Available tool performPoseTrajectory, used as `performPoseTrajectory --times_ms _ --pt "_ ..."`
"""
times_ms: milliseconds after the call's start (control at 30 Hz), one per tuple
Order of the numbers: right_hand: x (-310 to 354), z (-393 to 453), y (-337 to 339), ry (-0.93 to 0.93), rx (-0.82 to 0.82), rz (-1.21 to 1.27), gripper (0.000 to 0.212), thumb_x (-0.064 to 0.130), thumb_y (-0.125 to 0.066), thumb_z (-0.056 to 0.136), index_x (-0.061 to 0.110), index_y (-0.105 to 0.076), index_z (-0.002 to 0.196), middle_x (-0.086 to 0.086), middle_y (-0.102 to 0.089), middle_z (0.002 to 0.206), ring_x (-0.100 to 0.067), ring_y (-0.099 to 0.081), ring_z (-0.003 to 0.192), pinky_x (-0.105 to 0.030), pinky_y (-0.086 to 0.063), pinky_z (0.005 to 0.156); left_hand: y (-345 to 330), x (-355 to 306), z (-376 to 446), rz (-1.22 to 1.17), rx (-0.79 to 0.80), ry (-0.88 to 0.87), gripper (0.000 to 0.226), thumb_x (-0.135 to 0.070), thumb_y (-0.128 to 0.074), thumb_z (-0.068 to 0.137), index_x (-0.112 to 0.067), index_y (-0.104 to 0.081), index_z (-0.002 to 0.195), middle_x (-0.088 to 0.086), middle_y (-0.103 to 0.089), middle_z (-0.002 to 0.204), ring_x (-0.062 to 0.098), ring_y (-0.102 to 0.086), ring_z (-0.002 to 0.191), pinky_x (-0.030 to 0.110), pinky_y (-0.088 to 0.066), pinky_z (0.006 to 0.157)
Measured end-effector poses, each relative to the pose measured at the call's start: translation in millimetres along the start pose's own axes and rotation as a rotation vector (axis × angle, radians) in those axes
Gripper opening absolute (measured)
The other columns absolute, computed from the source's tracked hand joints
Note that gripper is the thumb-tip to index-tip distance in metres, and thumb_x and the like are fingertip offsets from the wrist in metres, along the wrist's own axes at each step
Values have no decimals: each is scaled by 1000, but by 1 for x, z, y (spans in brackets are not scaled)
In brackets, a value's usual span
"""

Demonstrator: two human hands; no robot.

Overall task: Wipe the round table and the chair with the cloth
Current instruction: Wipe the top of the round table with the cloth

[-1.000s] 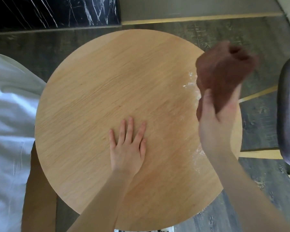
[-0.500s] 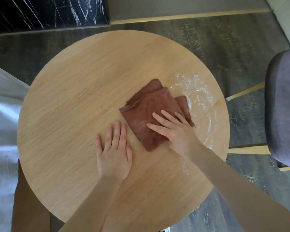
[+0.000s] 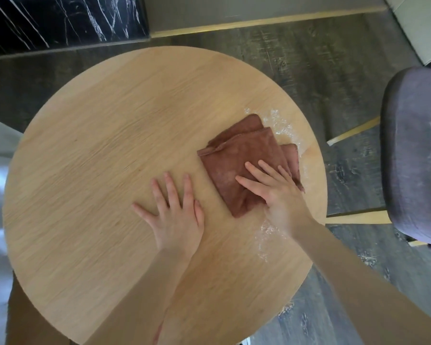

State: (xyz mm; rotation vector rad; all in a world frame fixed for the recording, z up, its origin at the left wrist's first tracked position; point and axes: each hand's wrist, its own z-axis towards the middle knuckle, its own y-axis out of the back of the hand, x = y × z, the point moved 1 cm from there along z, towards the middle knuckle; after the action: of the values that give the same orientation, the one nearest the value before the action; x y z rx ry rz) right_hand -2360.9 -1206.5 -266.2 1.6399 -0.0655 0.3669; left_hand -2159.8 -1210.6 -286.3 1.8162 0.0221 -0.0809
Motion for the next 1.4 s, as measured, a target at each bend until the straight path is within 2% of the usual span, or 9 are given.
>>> performPoseTrajectory --times_ms 300,533,700,767,833,933,1067,1233,1400 --pt "-50 -30 26 -581 -71 121 66 -12 -50 80 24 -48 135 -1 -34 152 -24 -22 144 -43 -28 111 -2 -29 3 68 2 -203 56 -38 -24 89 -20 -27 143 14 -46 144 44 -40 132 76 -24 95" --pt "-63 -10 62 -1187 -638 607 66 -6 -35 72 22 -57 127 -7 -57 132 -29 -52 121 -37 -41 104 2 -26 2 40 52 -201 54 -36 -27 89 -20 -40 139 14 -50 141 44 -44 129 76 -28 92" --pt "-20 42 93 -779 -801 534 69 -15 -37 71 16 -53 131 -11 -44 143 -23 -39 133 -22 -28 110 2 -25 2 17 20 -204 51 -38 -23 92 -22 -36 139 13 -51 141 42 -45 130 74 -28 94" --pt "4 64 78 -492 -683 433 66 -14 -35 69 9 -56 127 -20 -43 142 -28 -38 132 -21 -24 112 1 -23 2 15 17 -207 53 -37 -28 89 -23 -36 139 12 -51 141 40 -43 131 73 -28 97" --pt "22 79 50 -169 -473 321 66 -8 -32 65 5 -59 124 -27 -47 137 -40 -41 130 -37 -35 107 0 -22 2 -6 13 -203 55 -37 -30 86 -25 -35 139 11 -50 142 37 -34 135 71 -21 101" --pt "30 89 14 107 -204 36 58 2 -32 71 16 -68 114 -12 -61 129 -37 -54 122 -45 -56 83 -1 -22 2 -21 16 -204 51 -36 -31 84 -24 -38 132 12 -56 136 35 -29 132 70 -19 99" --pt "15 95 6 89 -98 -96 52 10 -33 75 23 -70 109 -2 -66 123 -29 -59 118 -47 -53 87 2 -22 1 -25 40 -206 50 -37 -29 85 -25 -37 133 11 -53 139 34 -28 133 68 -17 100" --pt "-28 103 19 -179 -80 -79 47 18 -35 80 20 -69 112 -9 -66 124 -36 -57 118 -56 -50 89 4 -23 3 -45 96 -178 50 -38 -23 91 -27 -35 138 9 -52 141 34 -29 133 70 -23 99" --pt "-82 71 38 -514 -47 -53 54 1 -34 92 24 -39 141 -5 -31 154 -27 -18 144 -44 -30 111 4 -23 1 -31 181 -139 59 -42 2 95 -28 -35 138 8 -52 140 34 -30 132 71 -27 98"
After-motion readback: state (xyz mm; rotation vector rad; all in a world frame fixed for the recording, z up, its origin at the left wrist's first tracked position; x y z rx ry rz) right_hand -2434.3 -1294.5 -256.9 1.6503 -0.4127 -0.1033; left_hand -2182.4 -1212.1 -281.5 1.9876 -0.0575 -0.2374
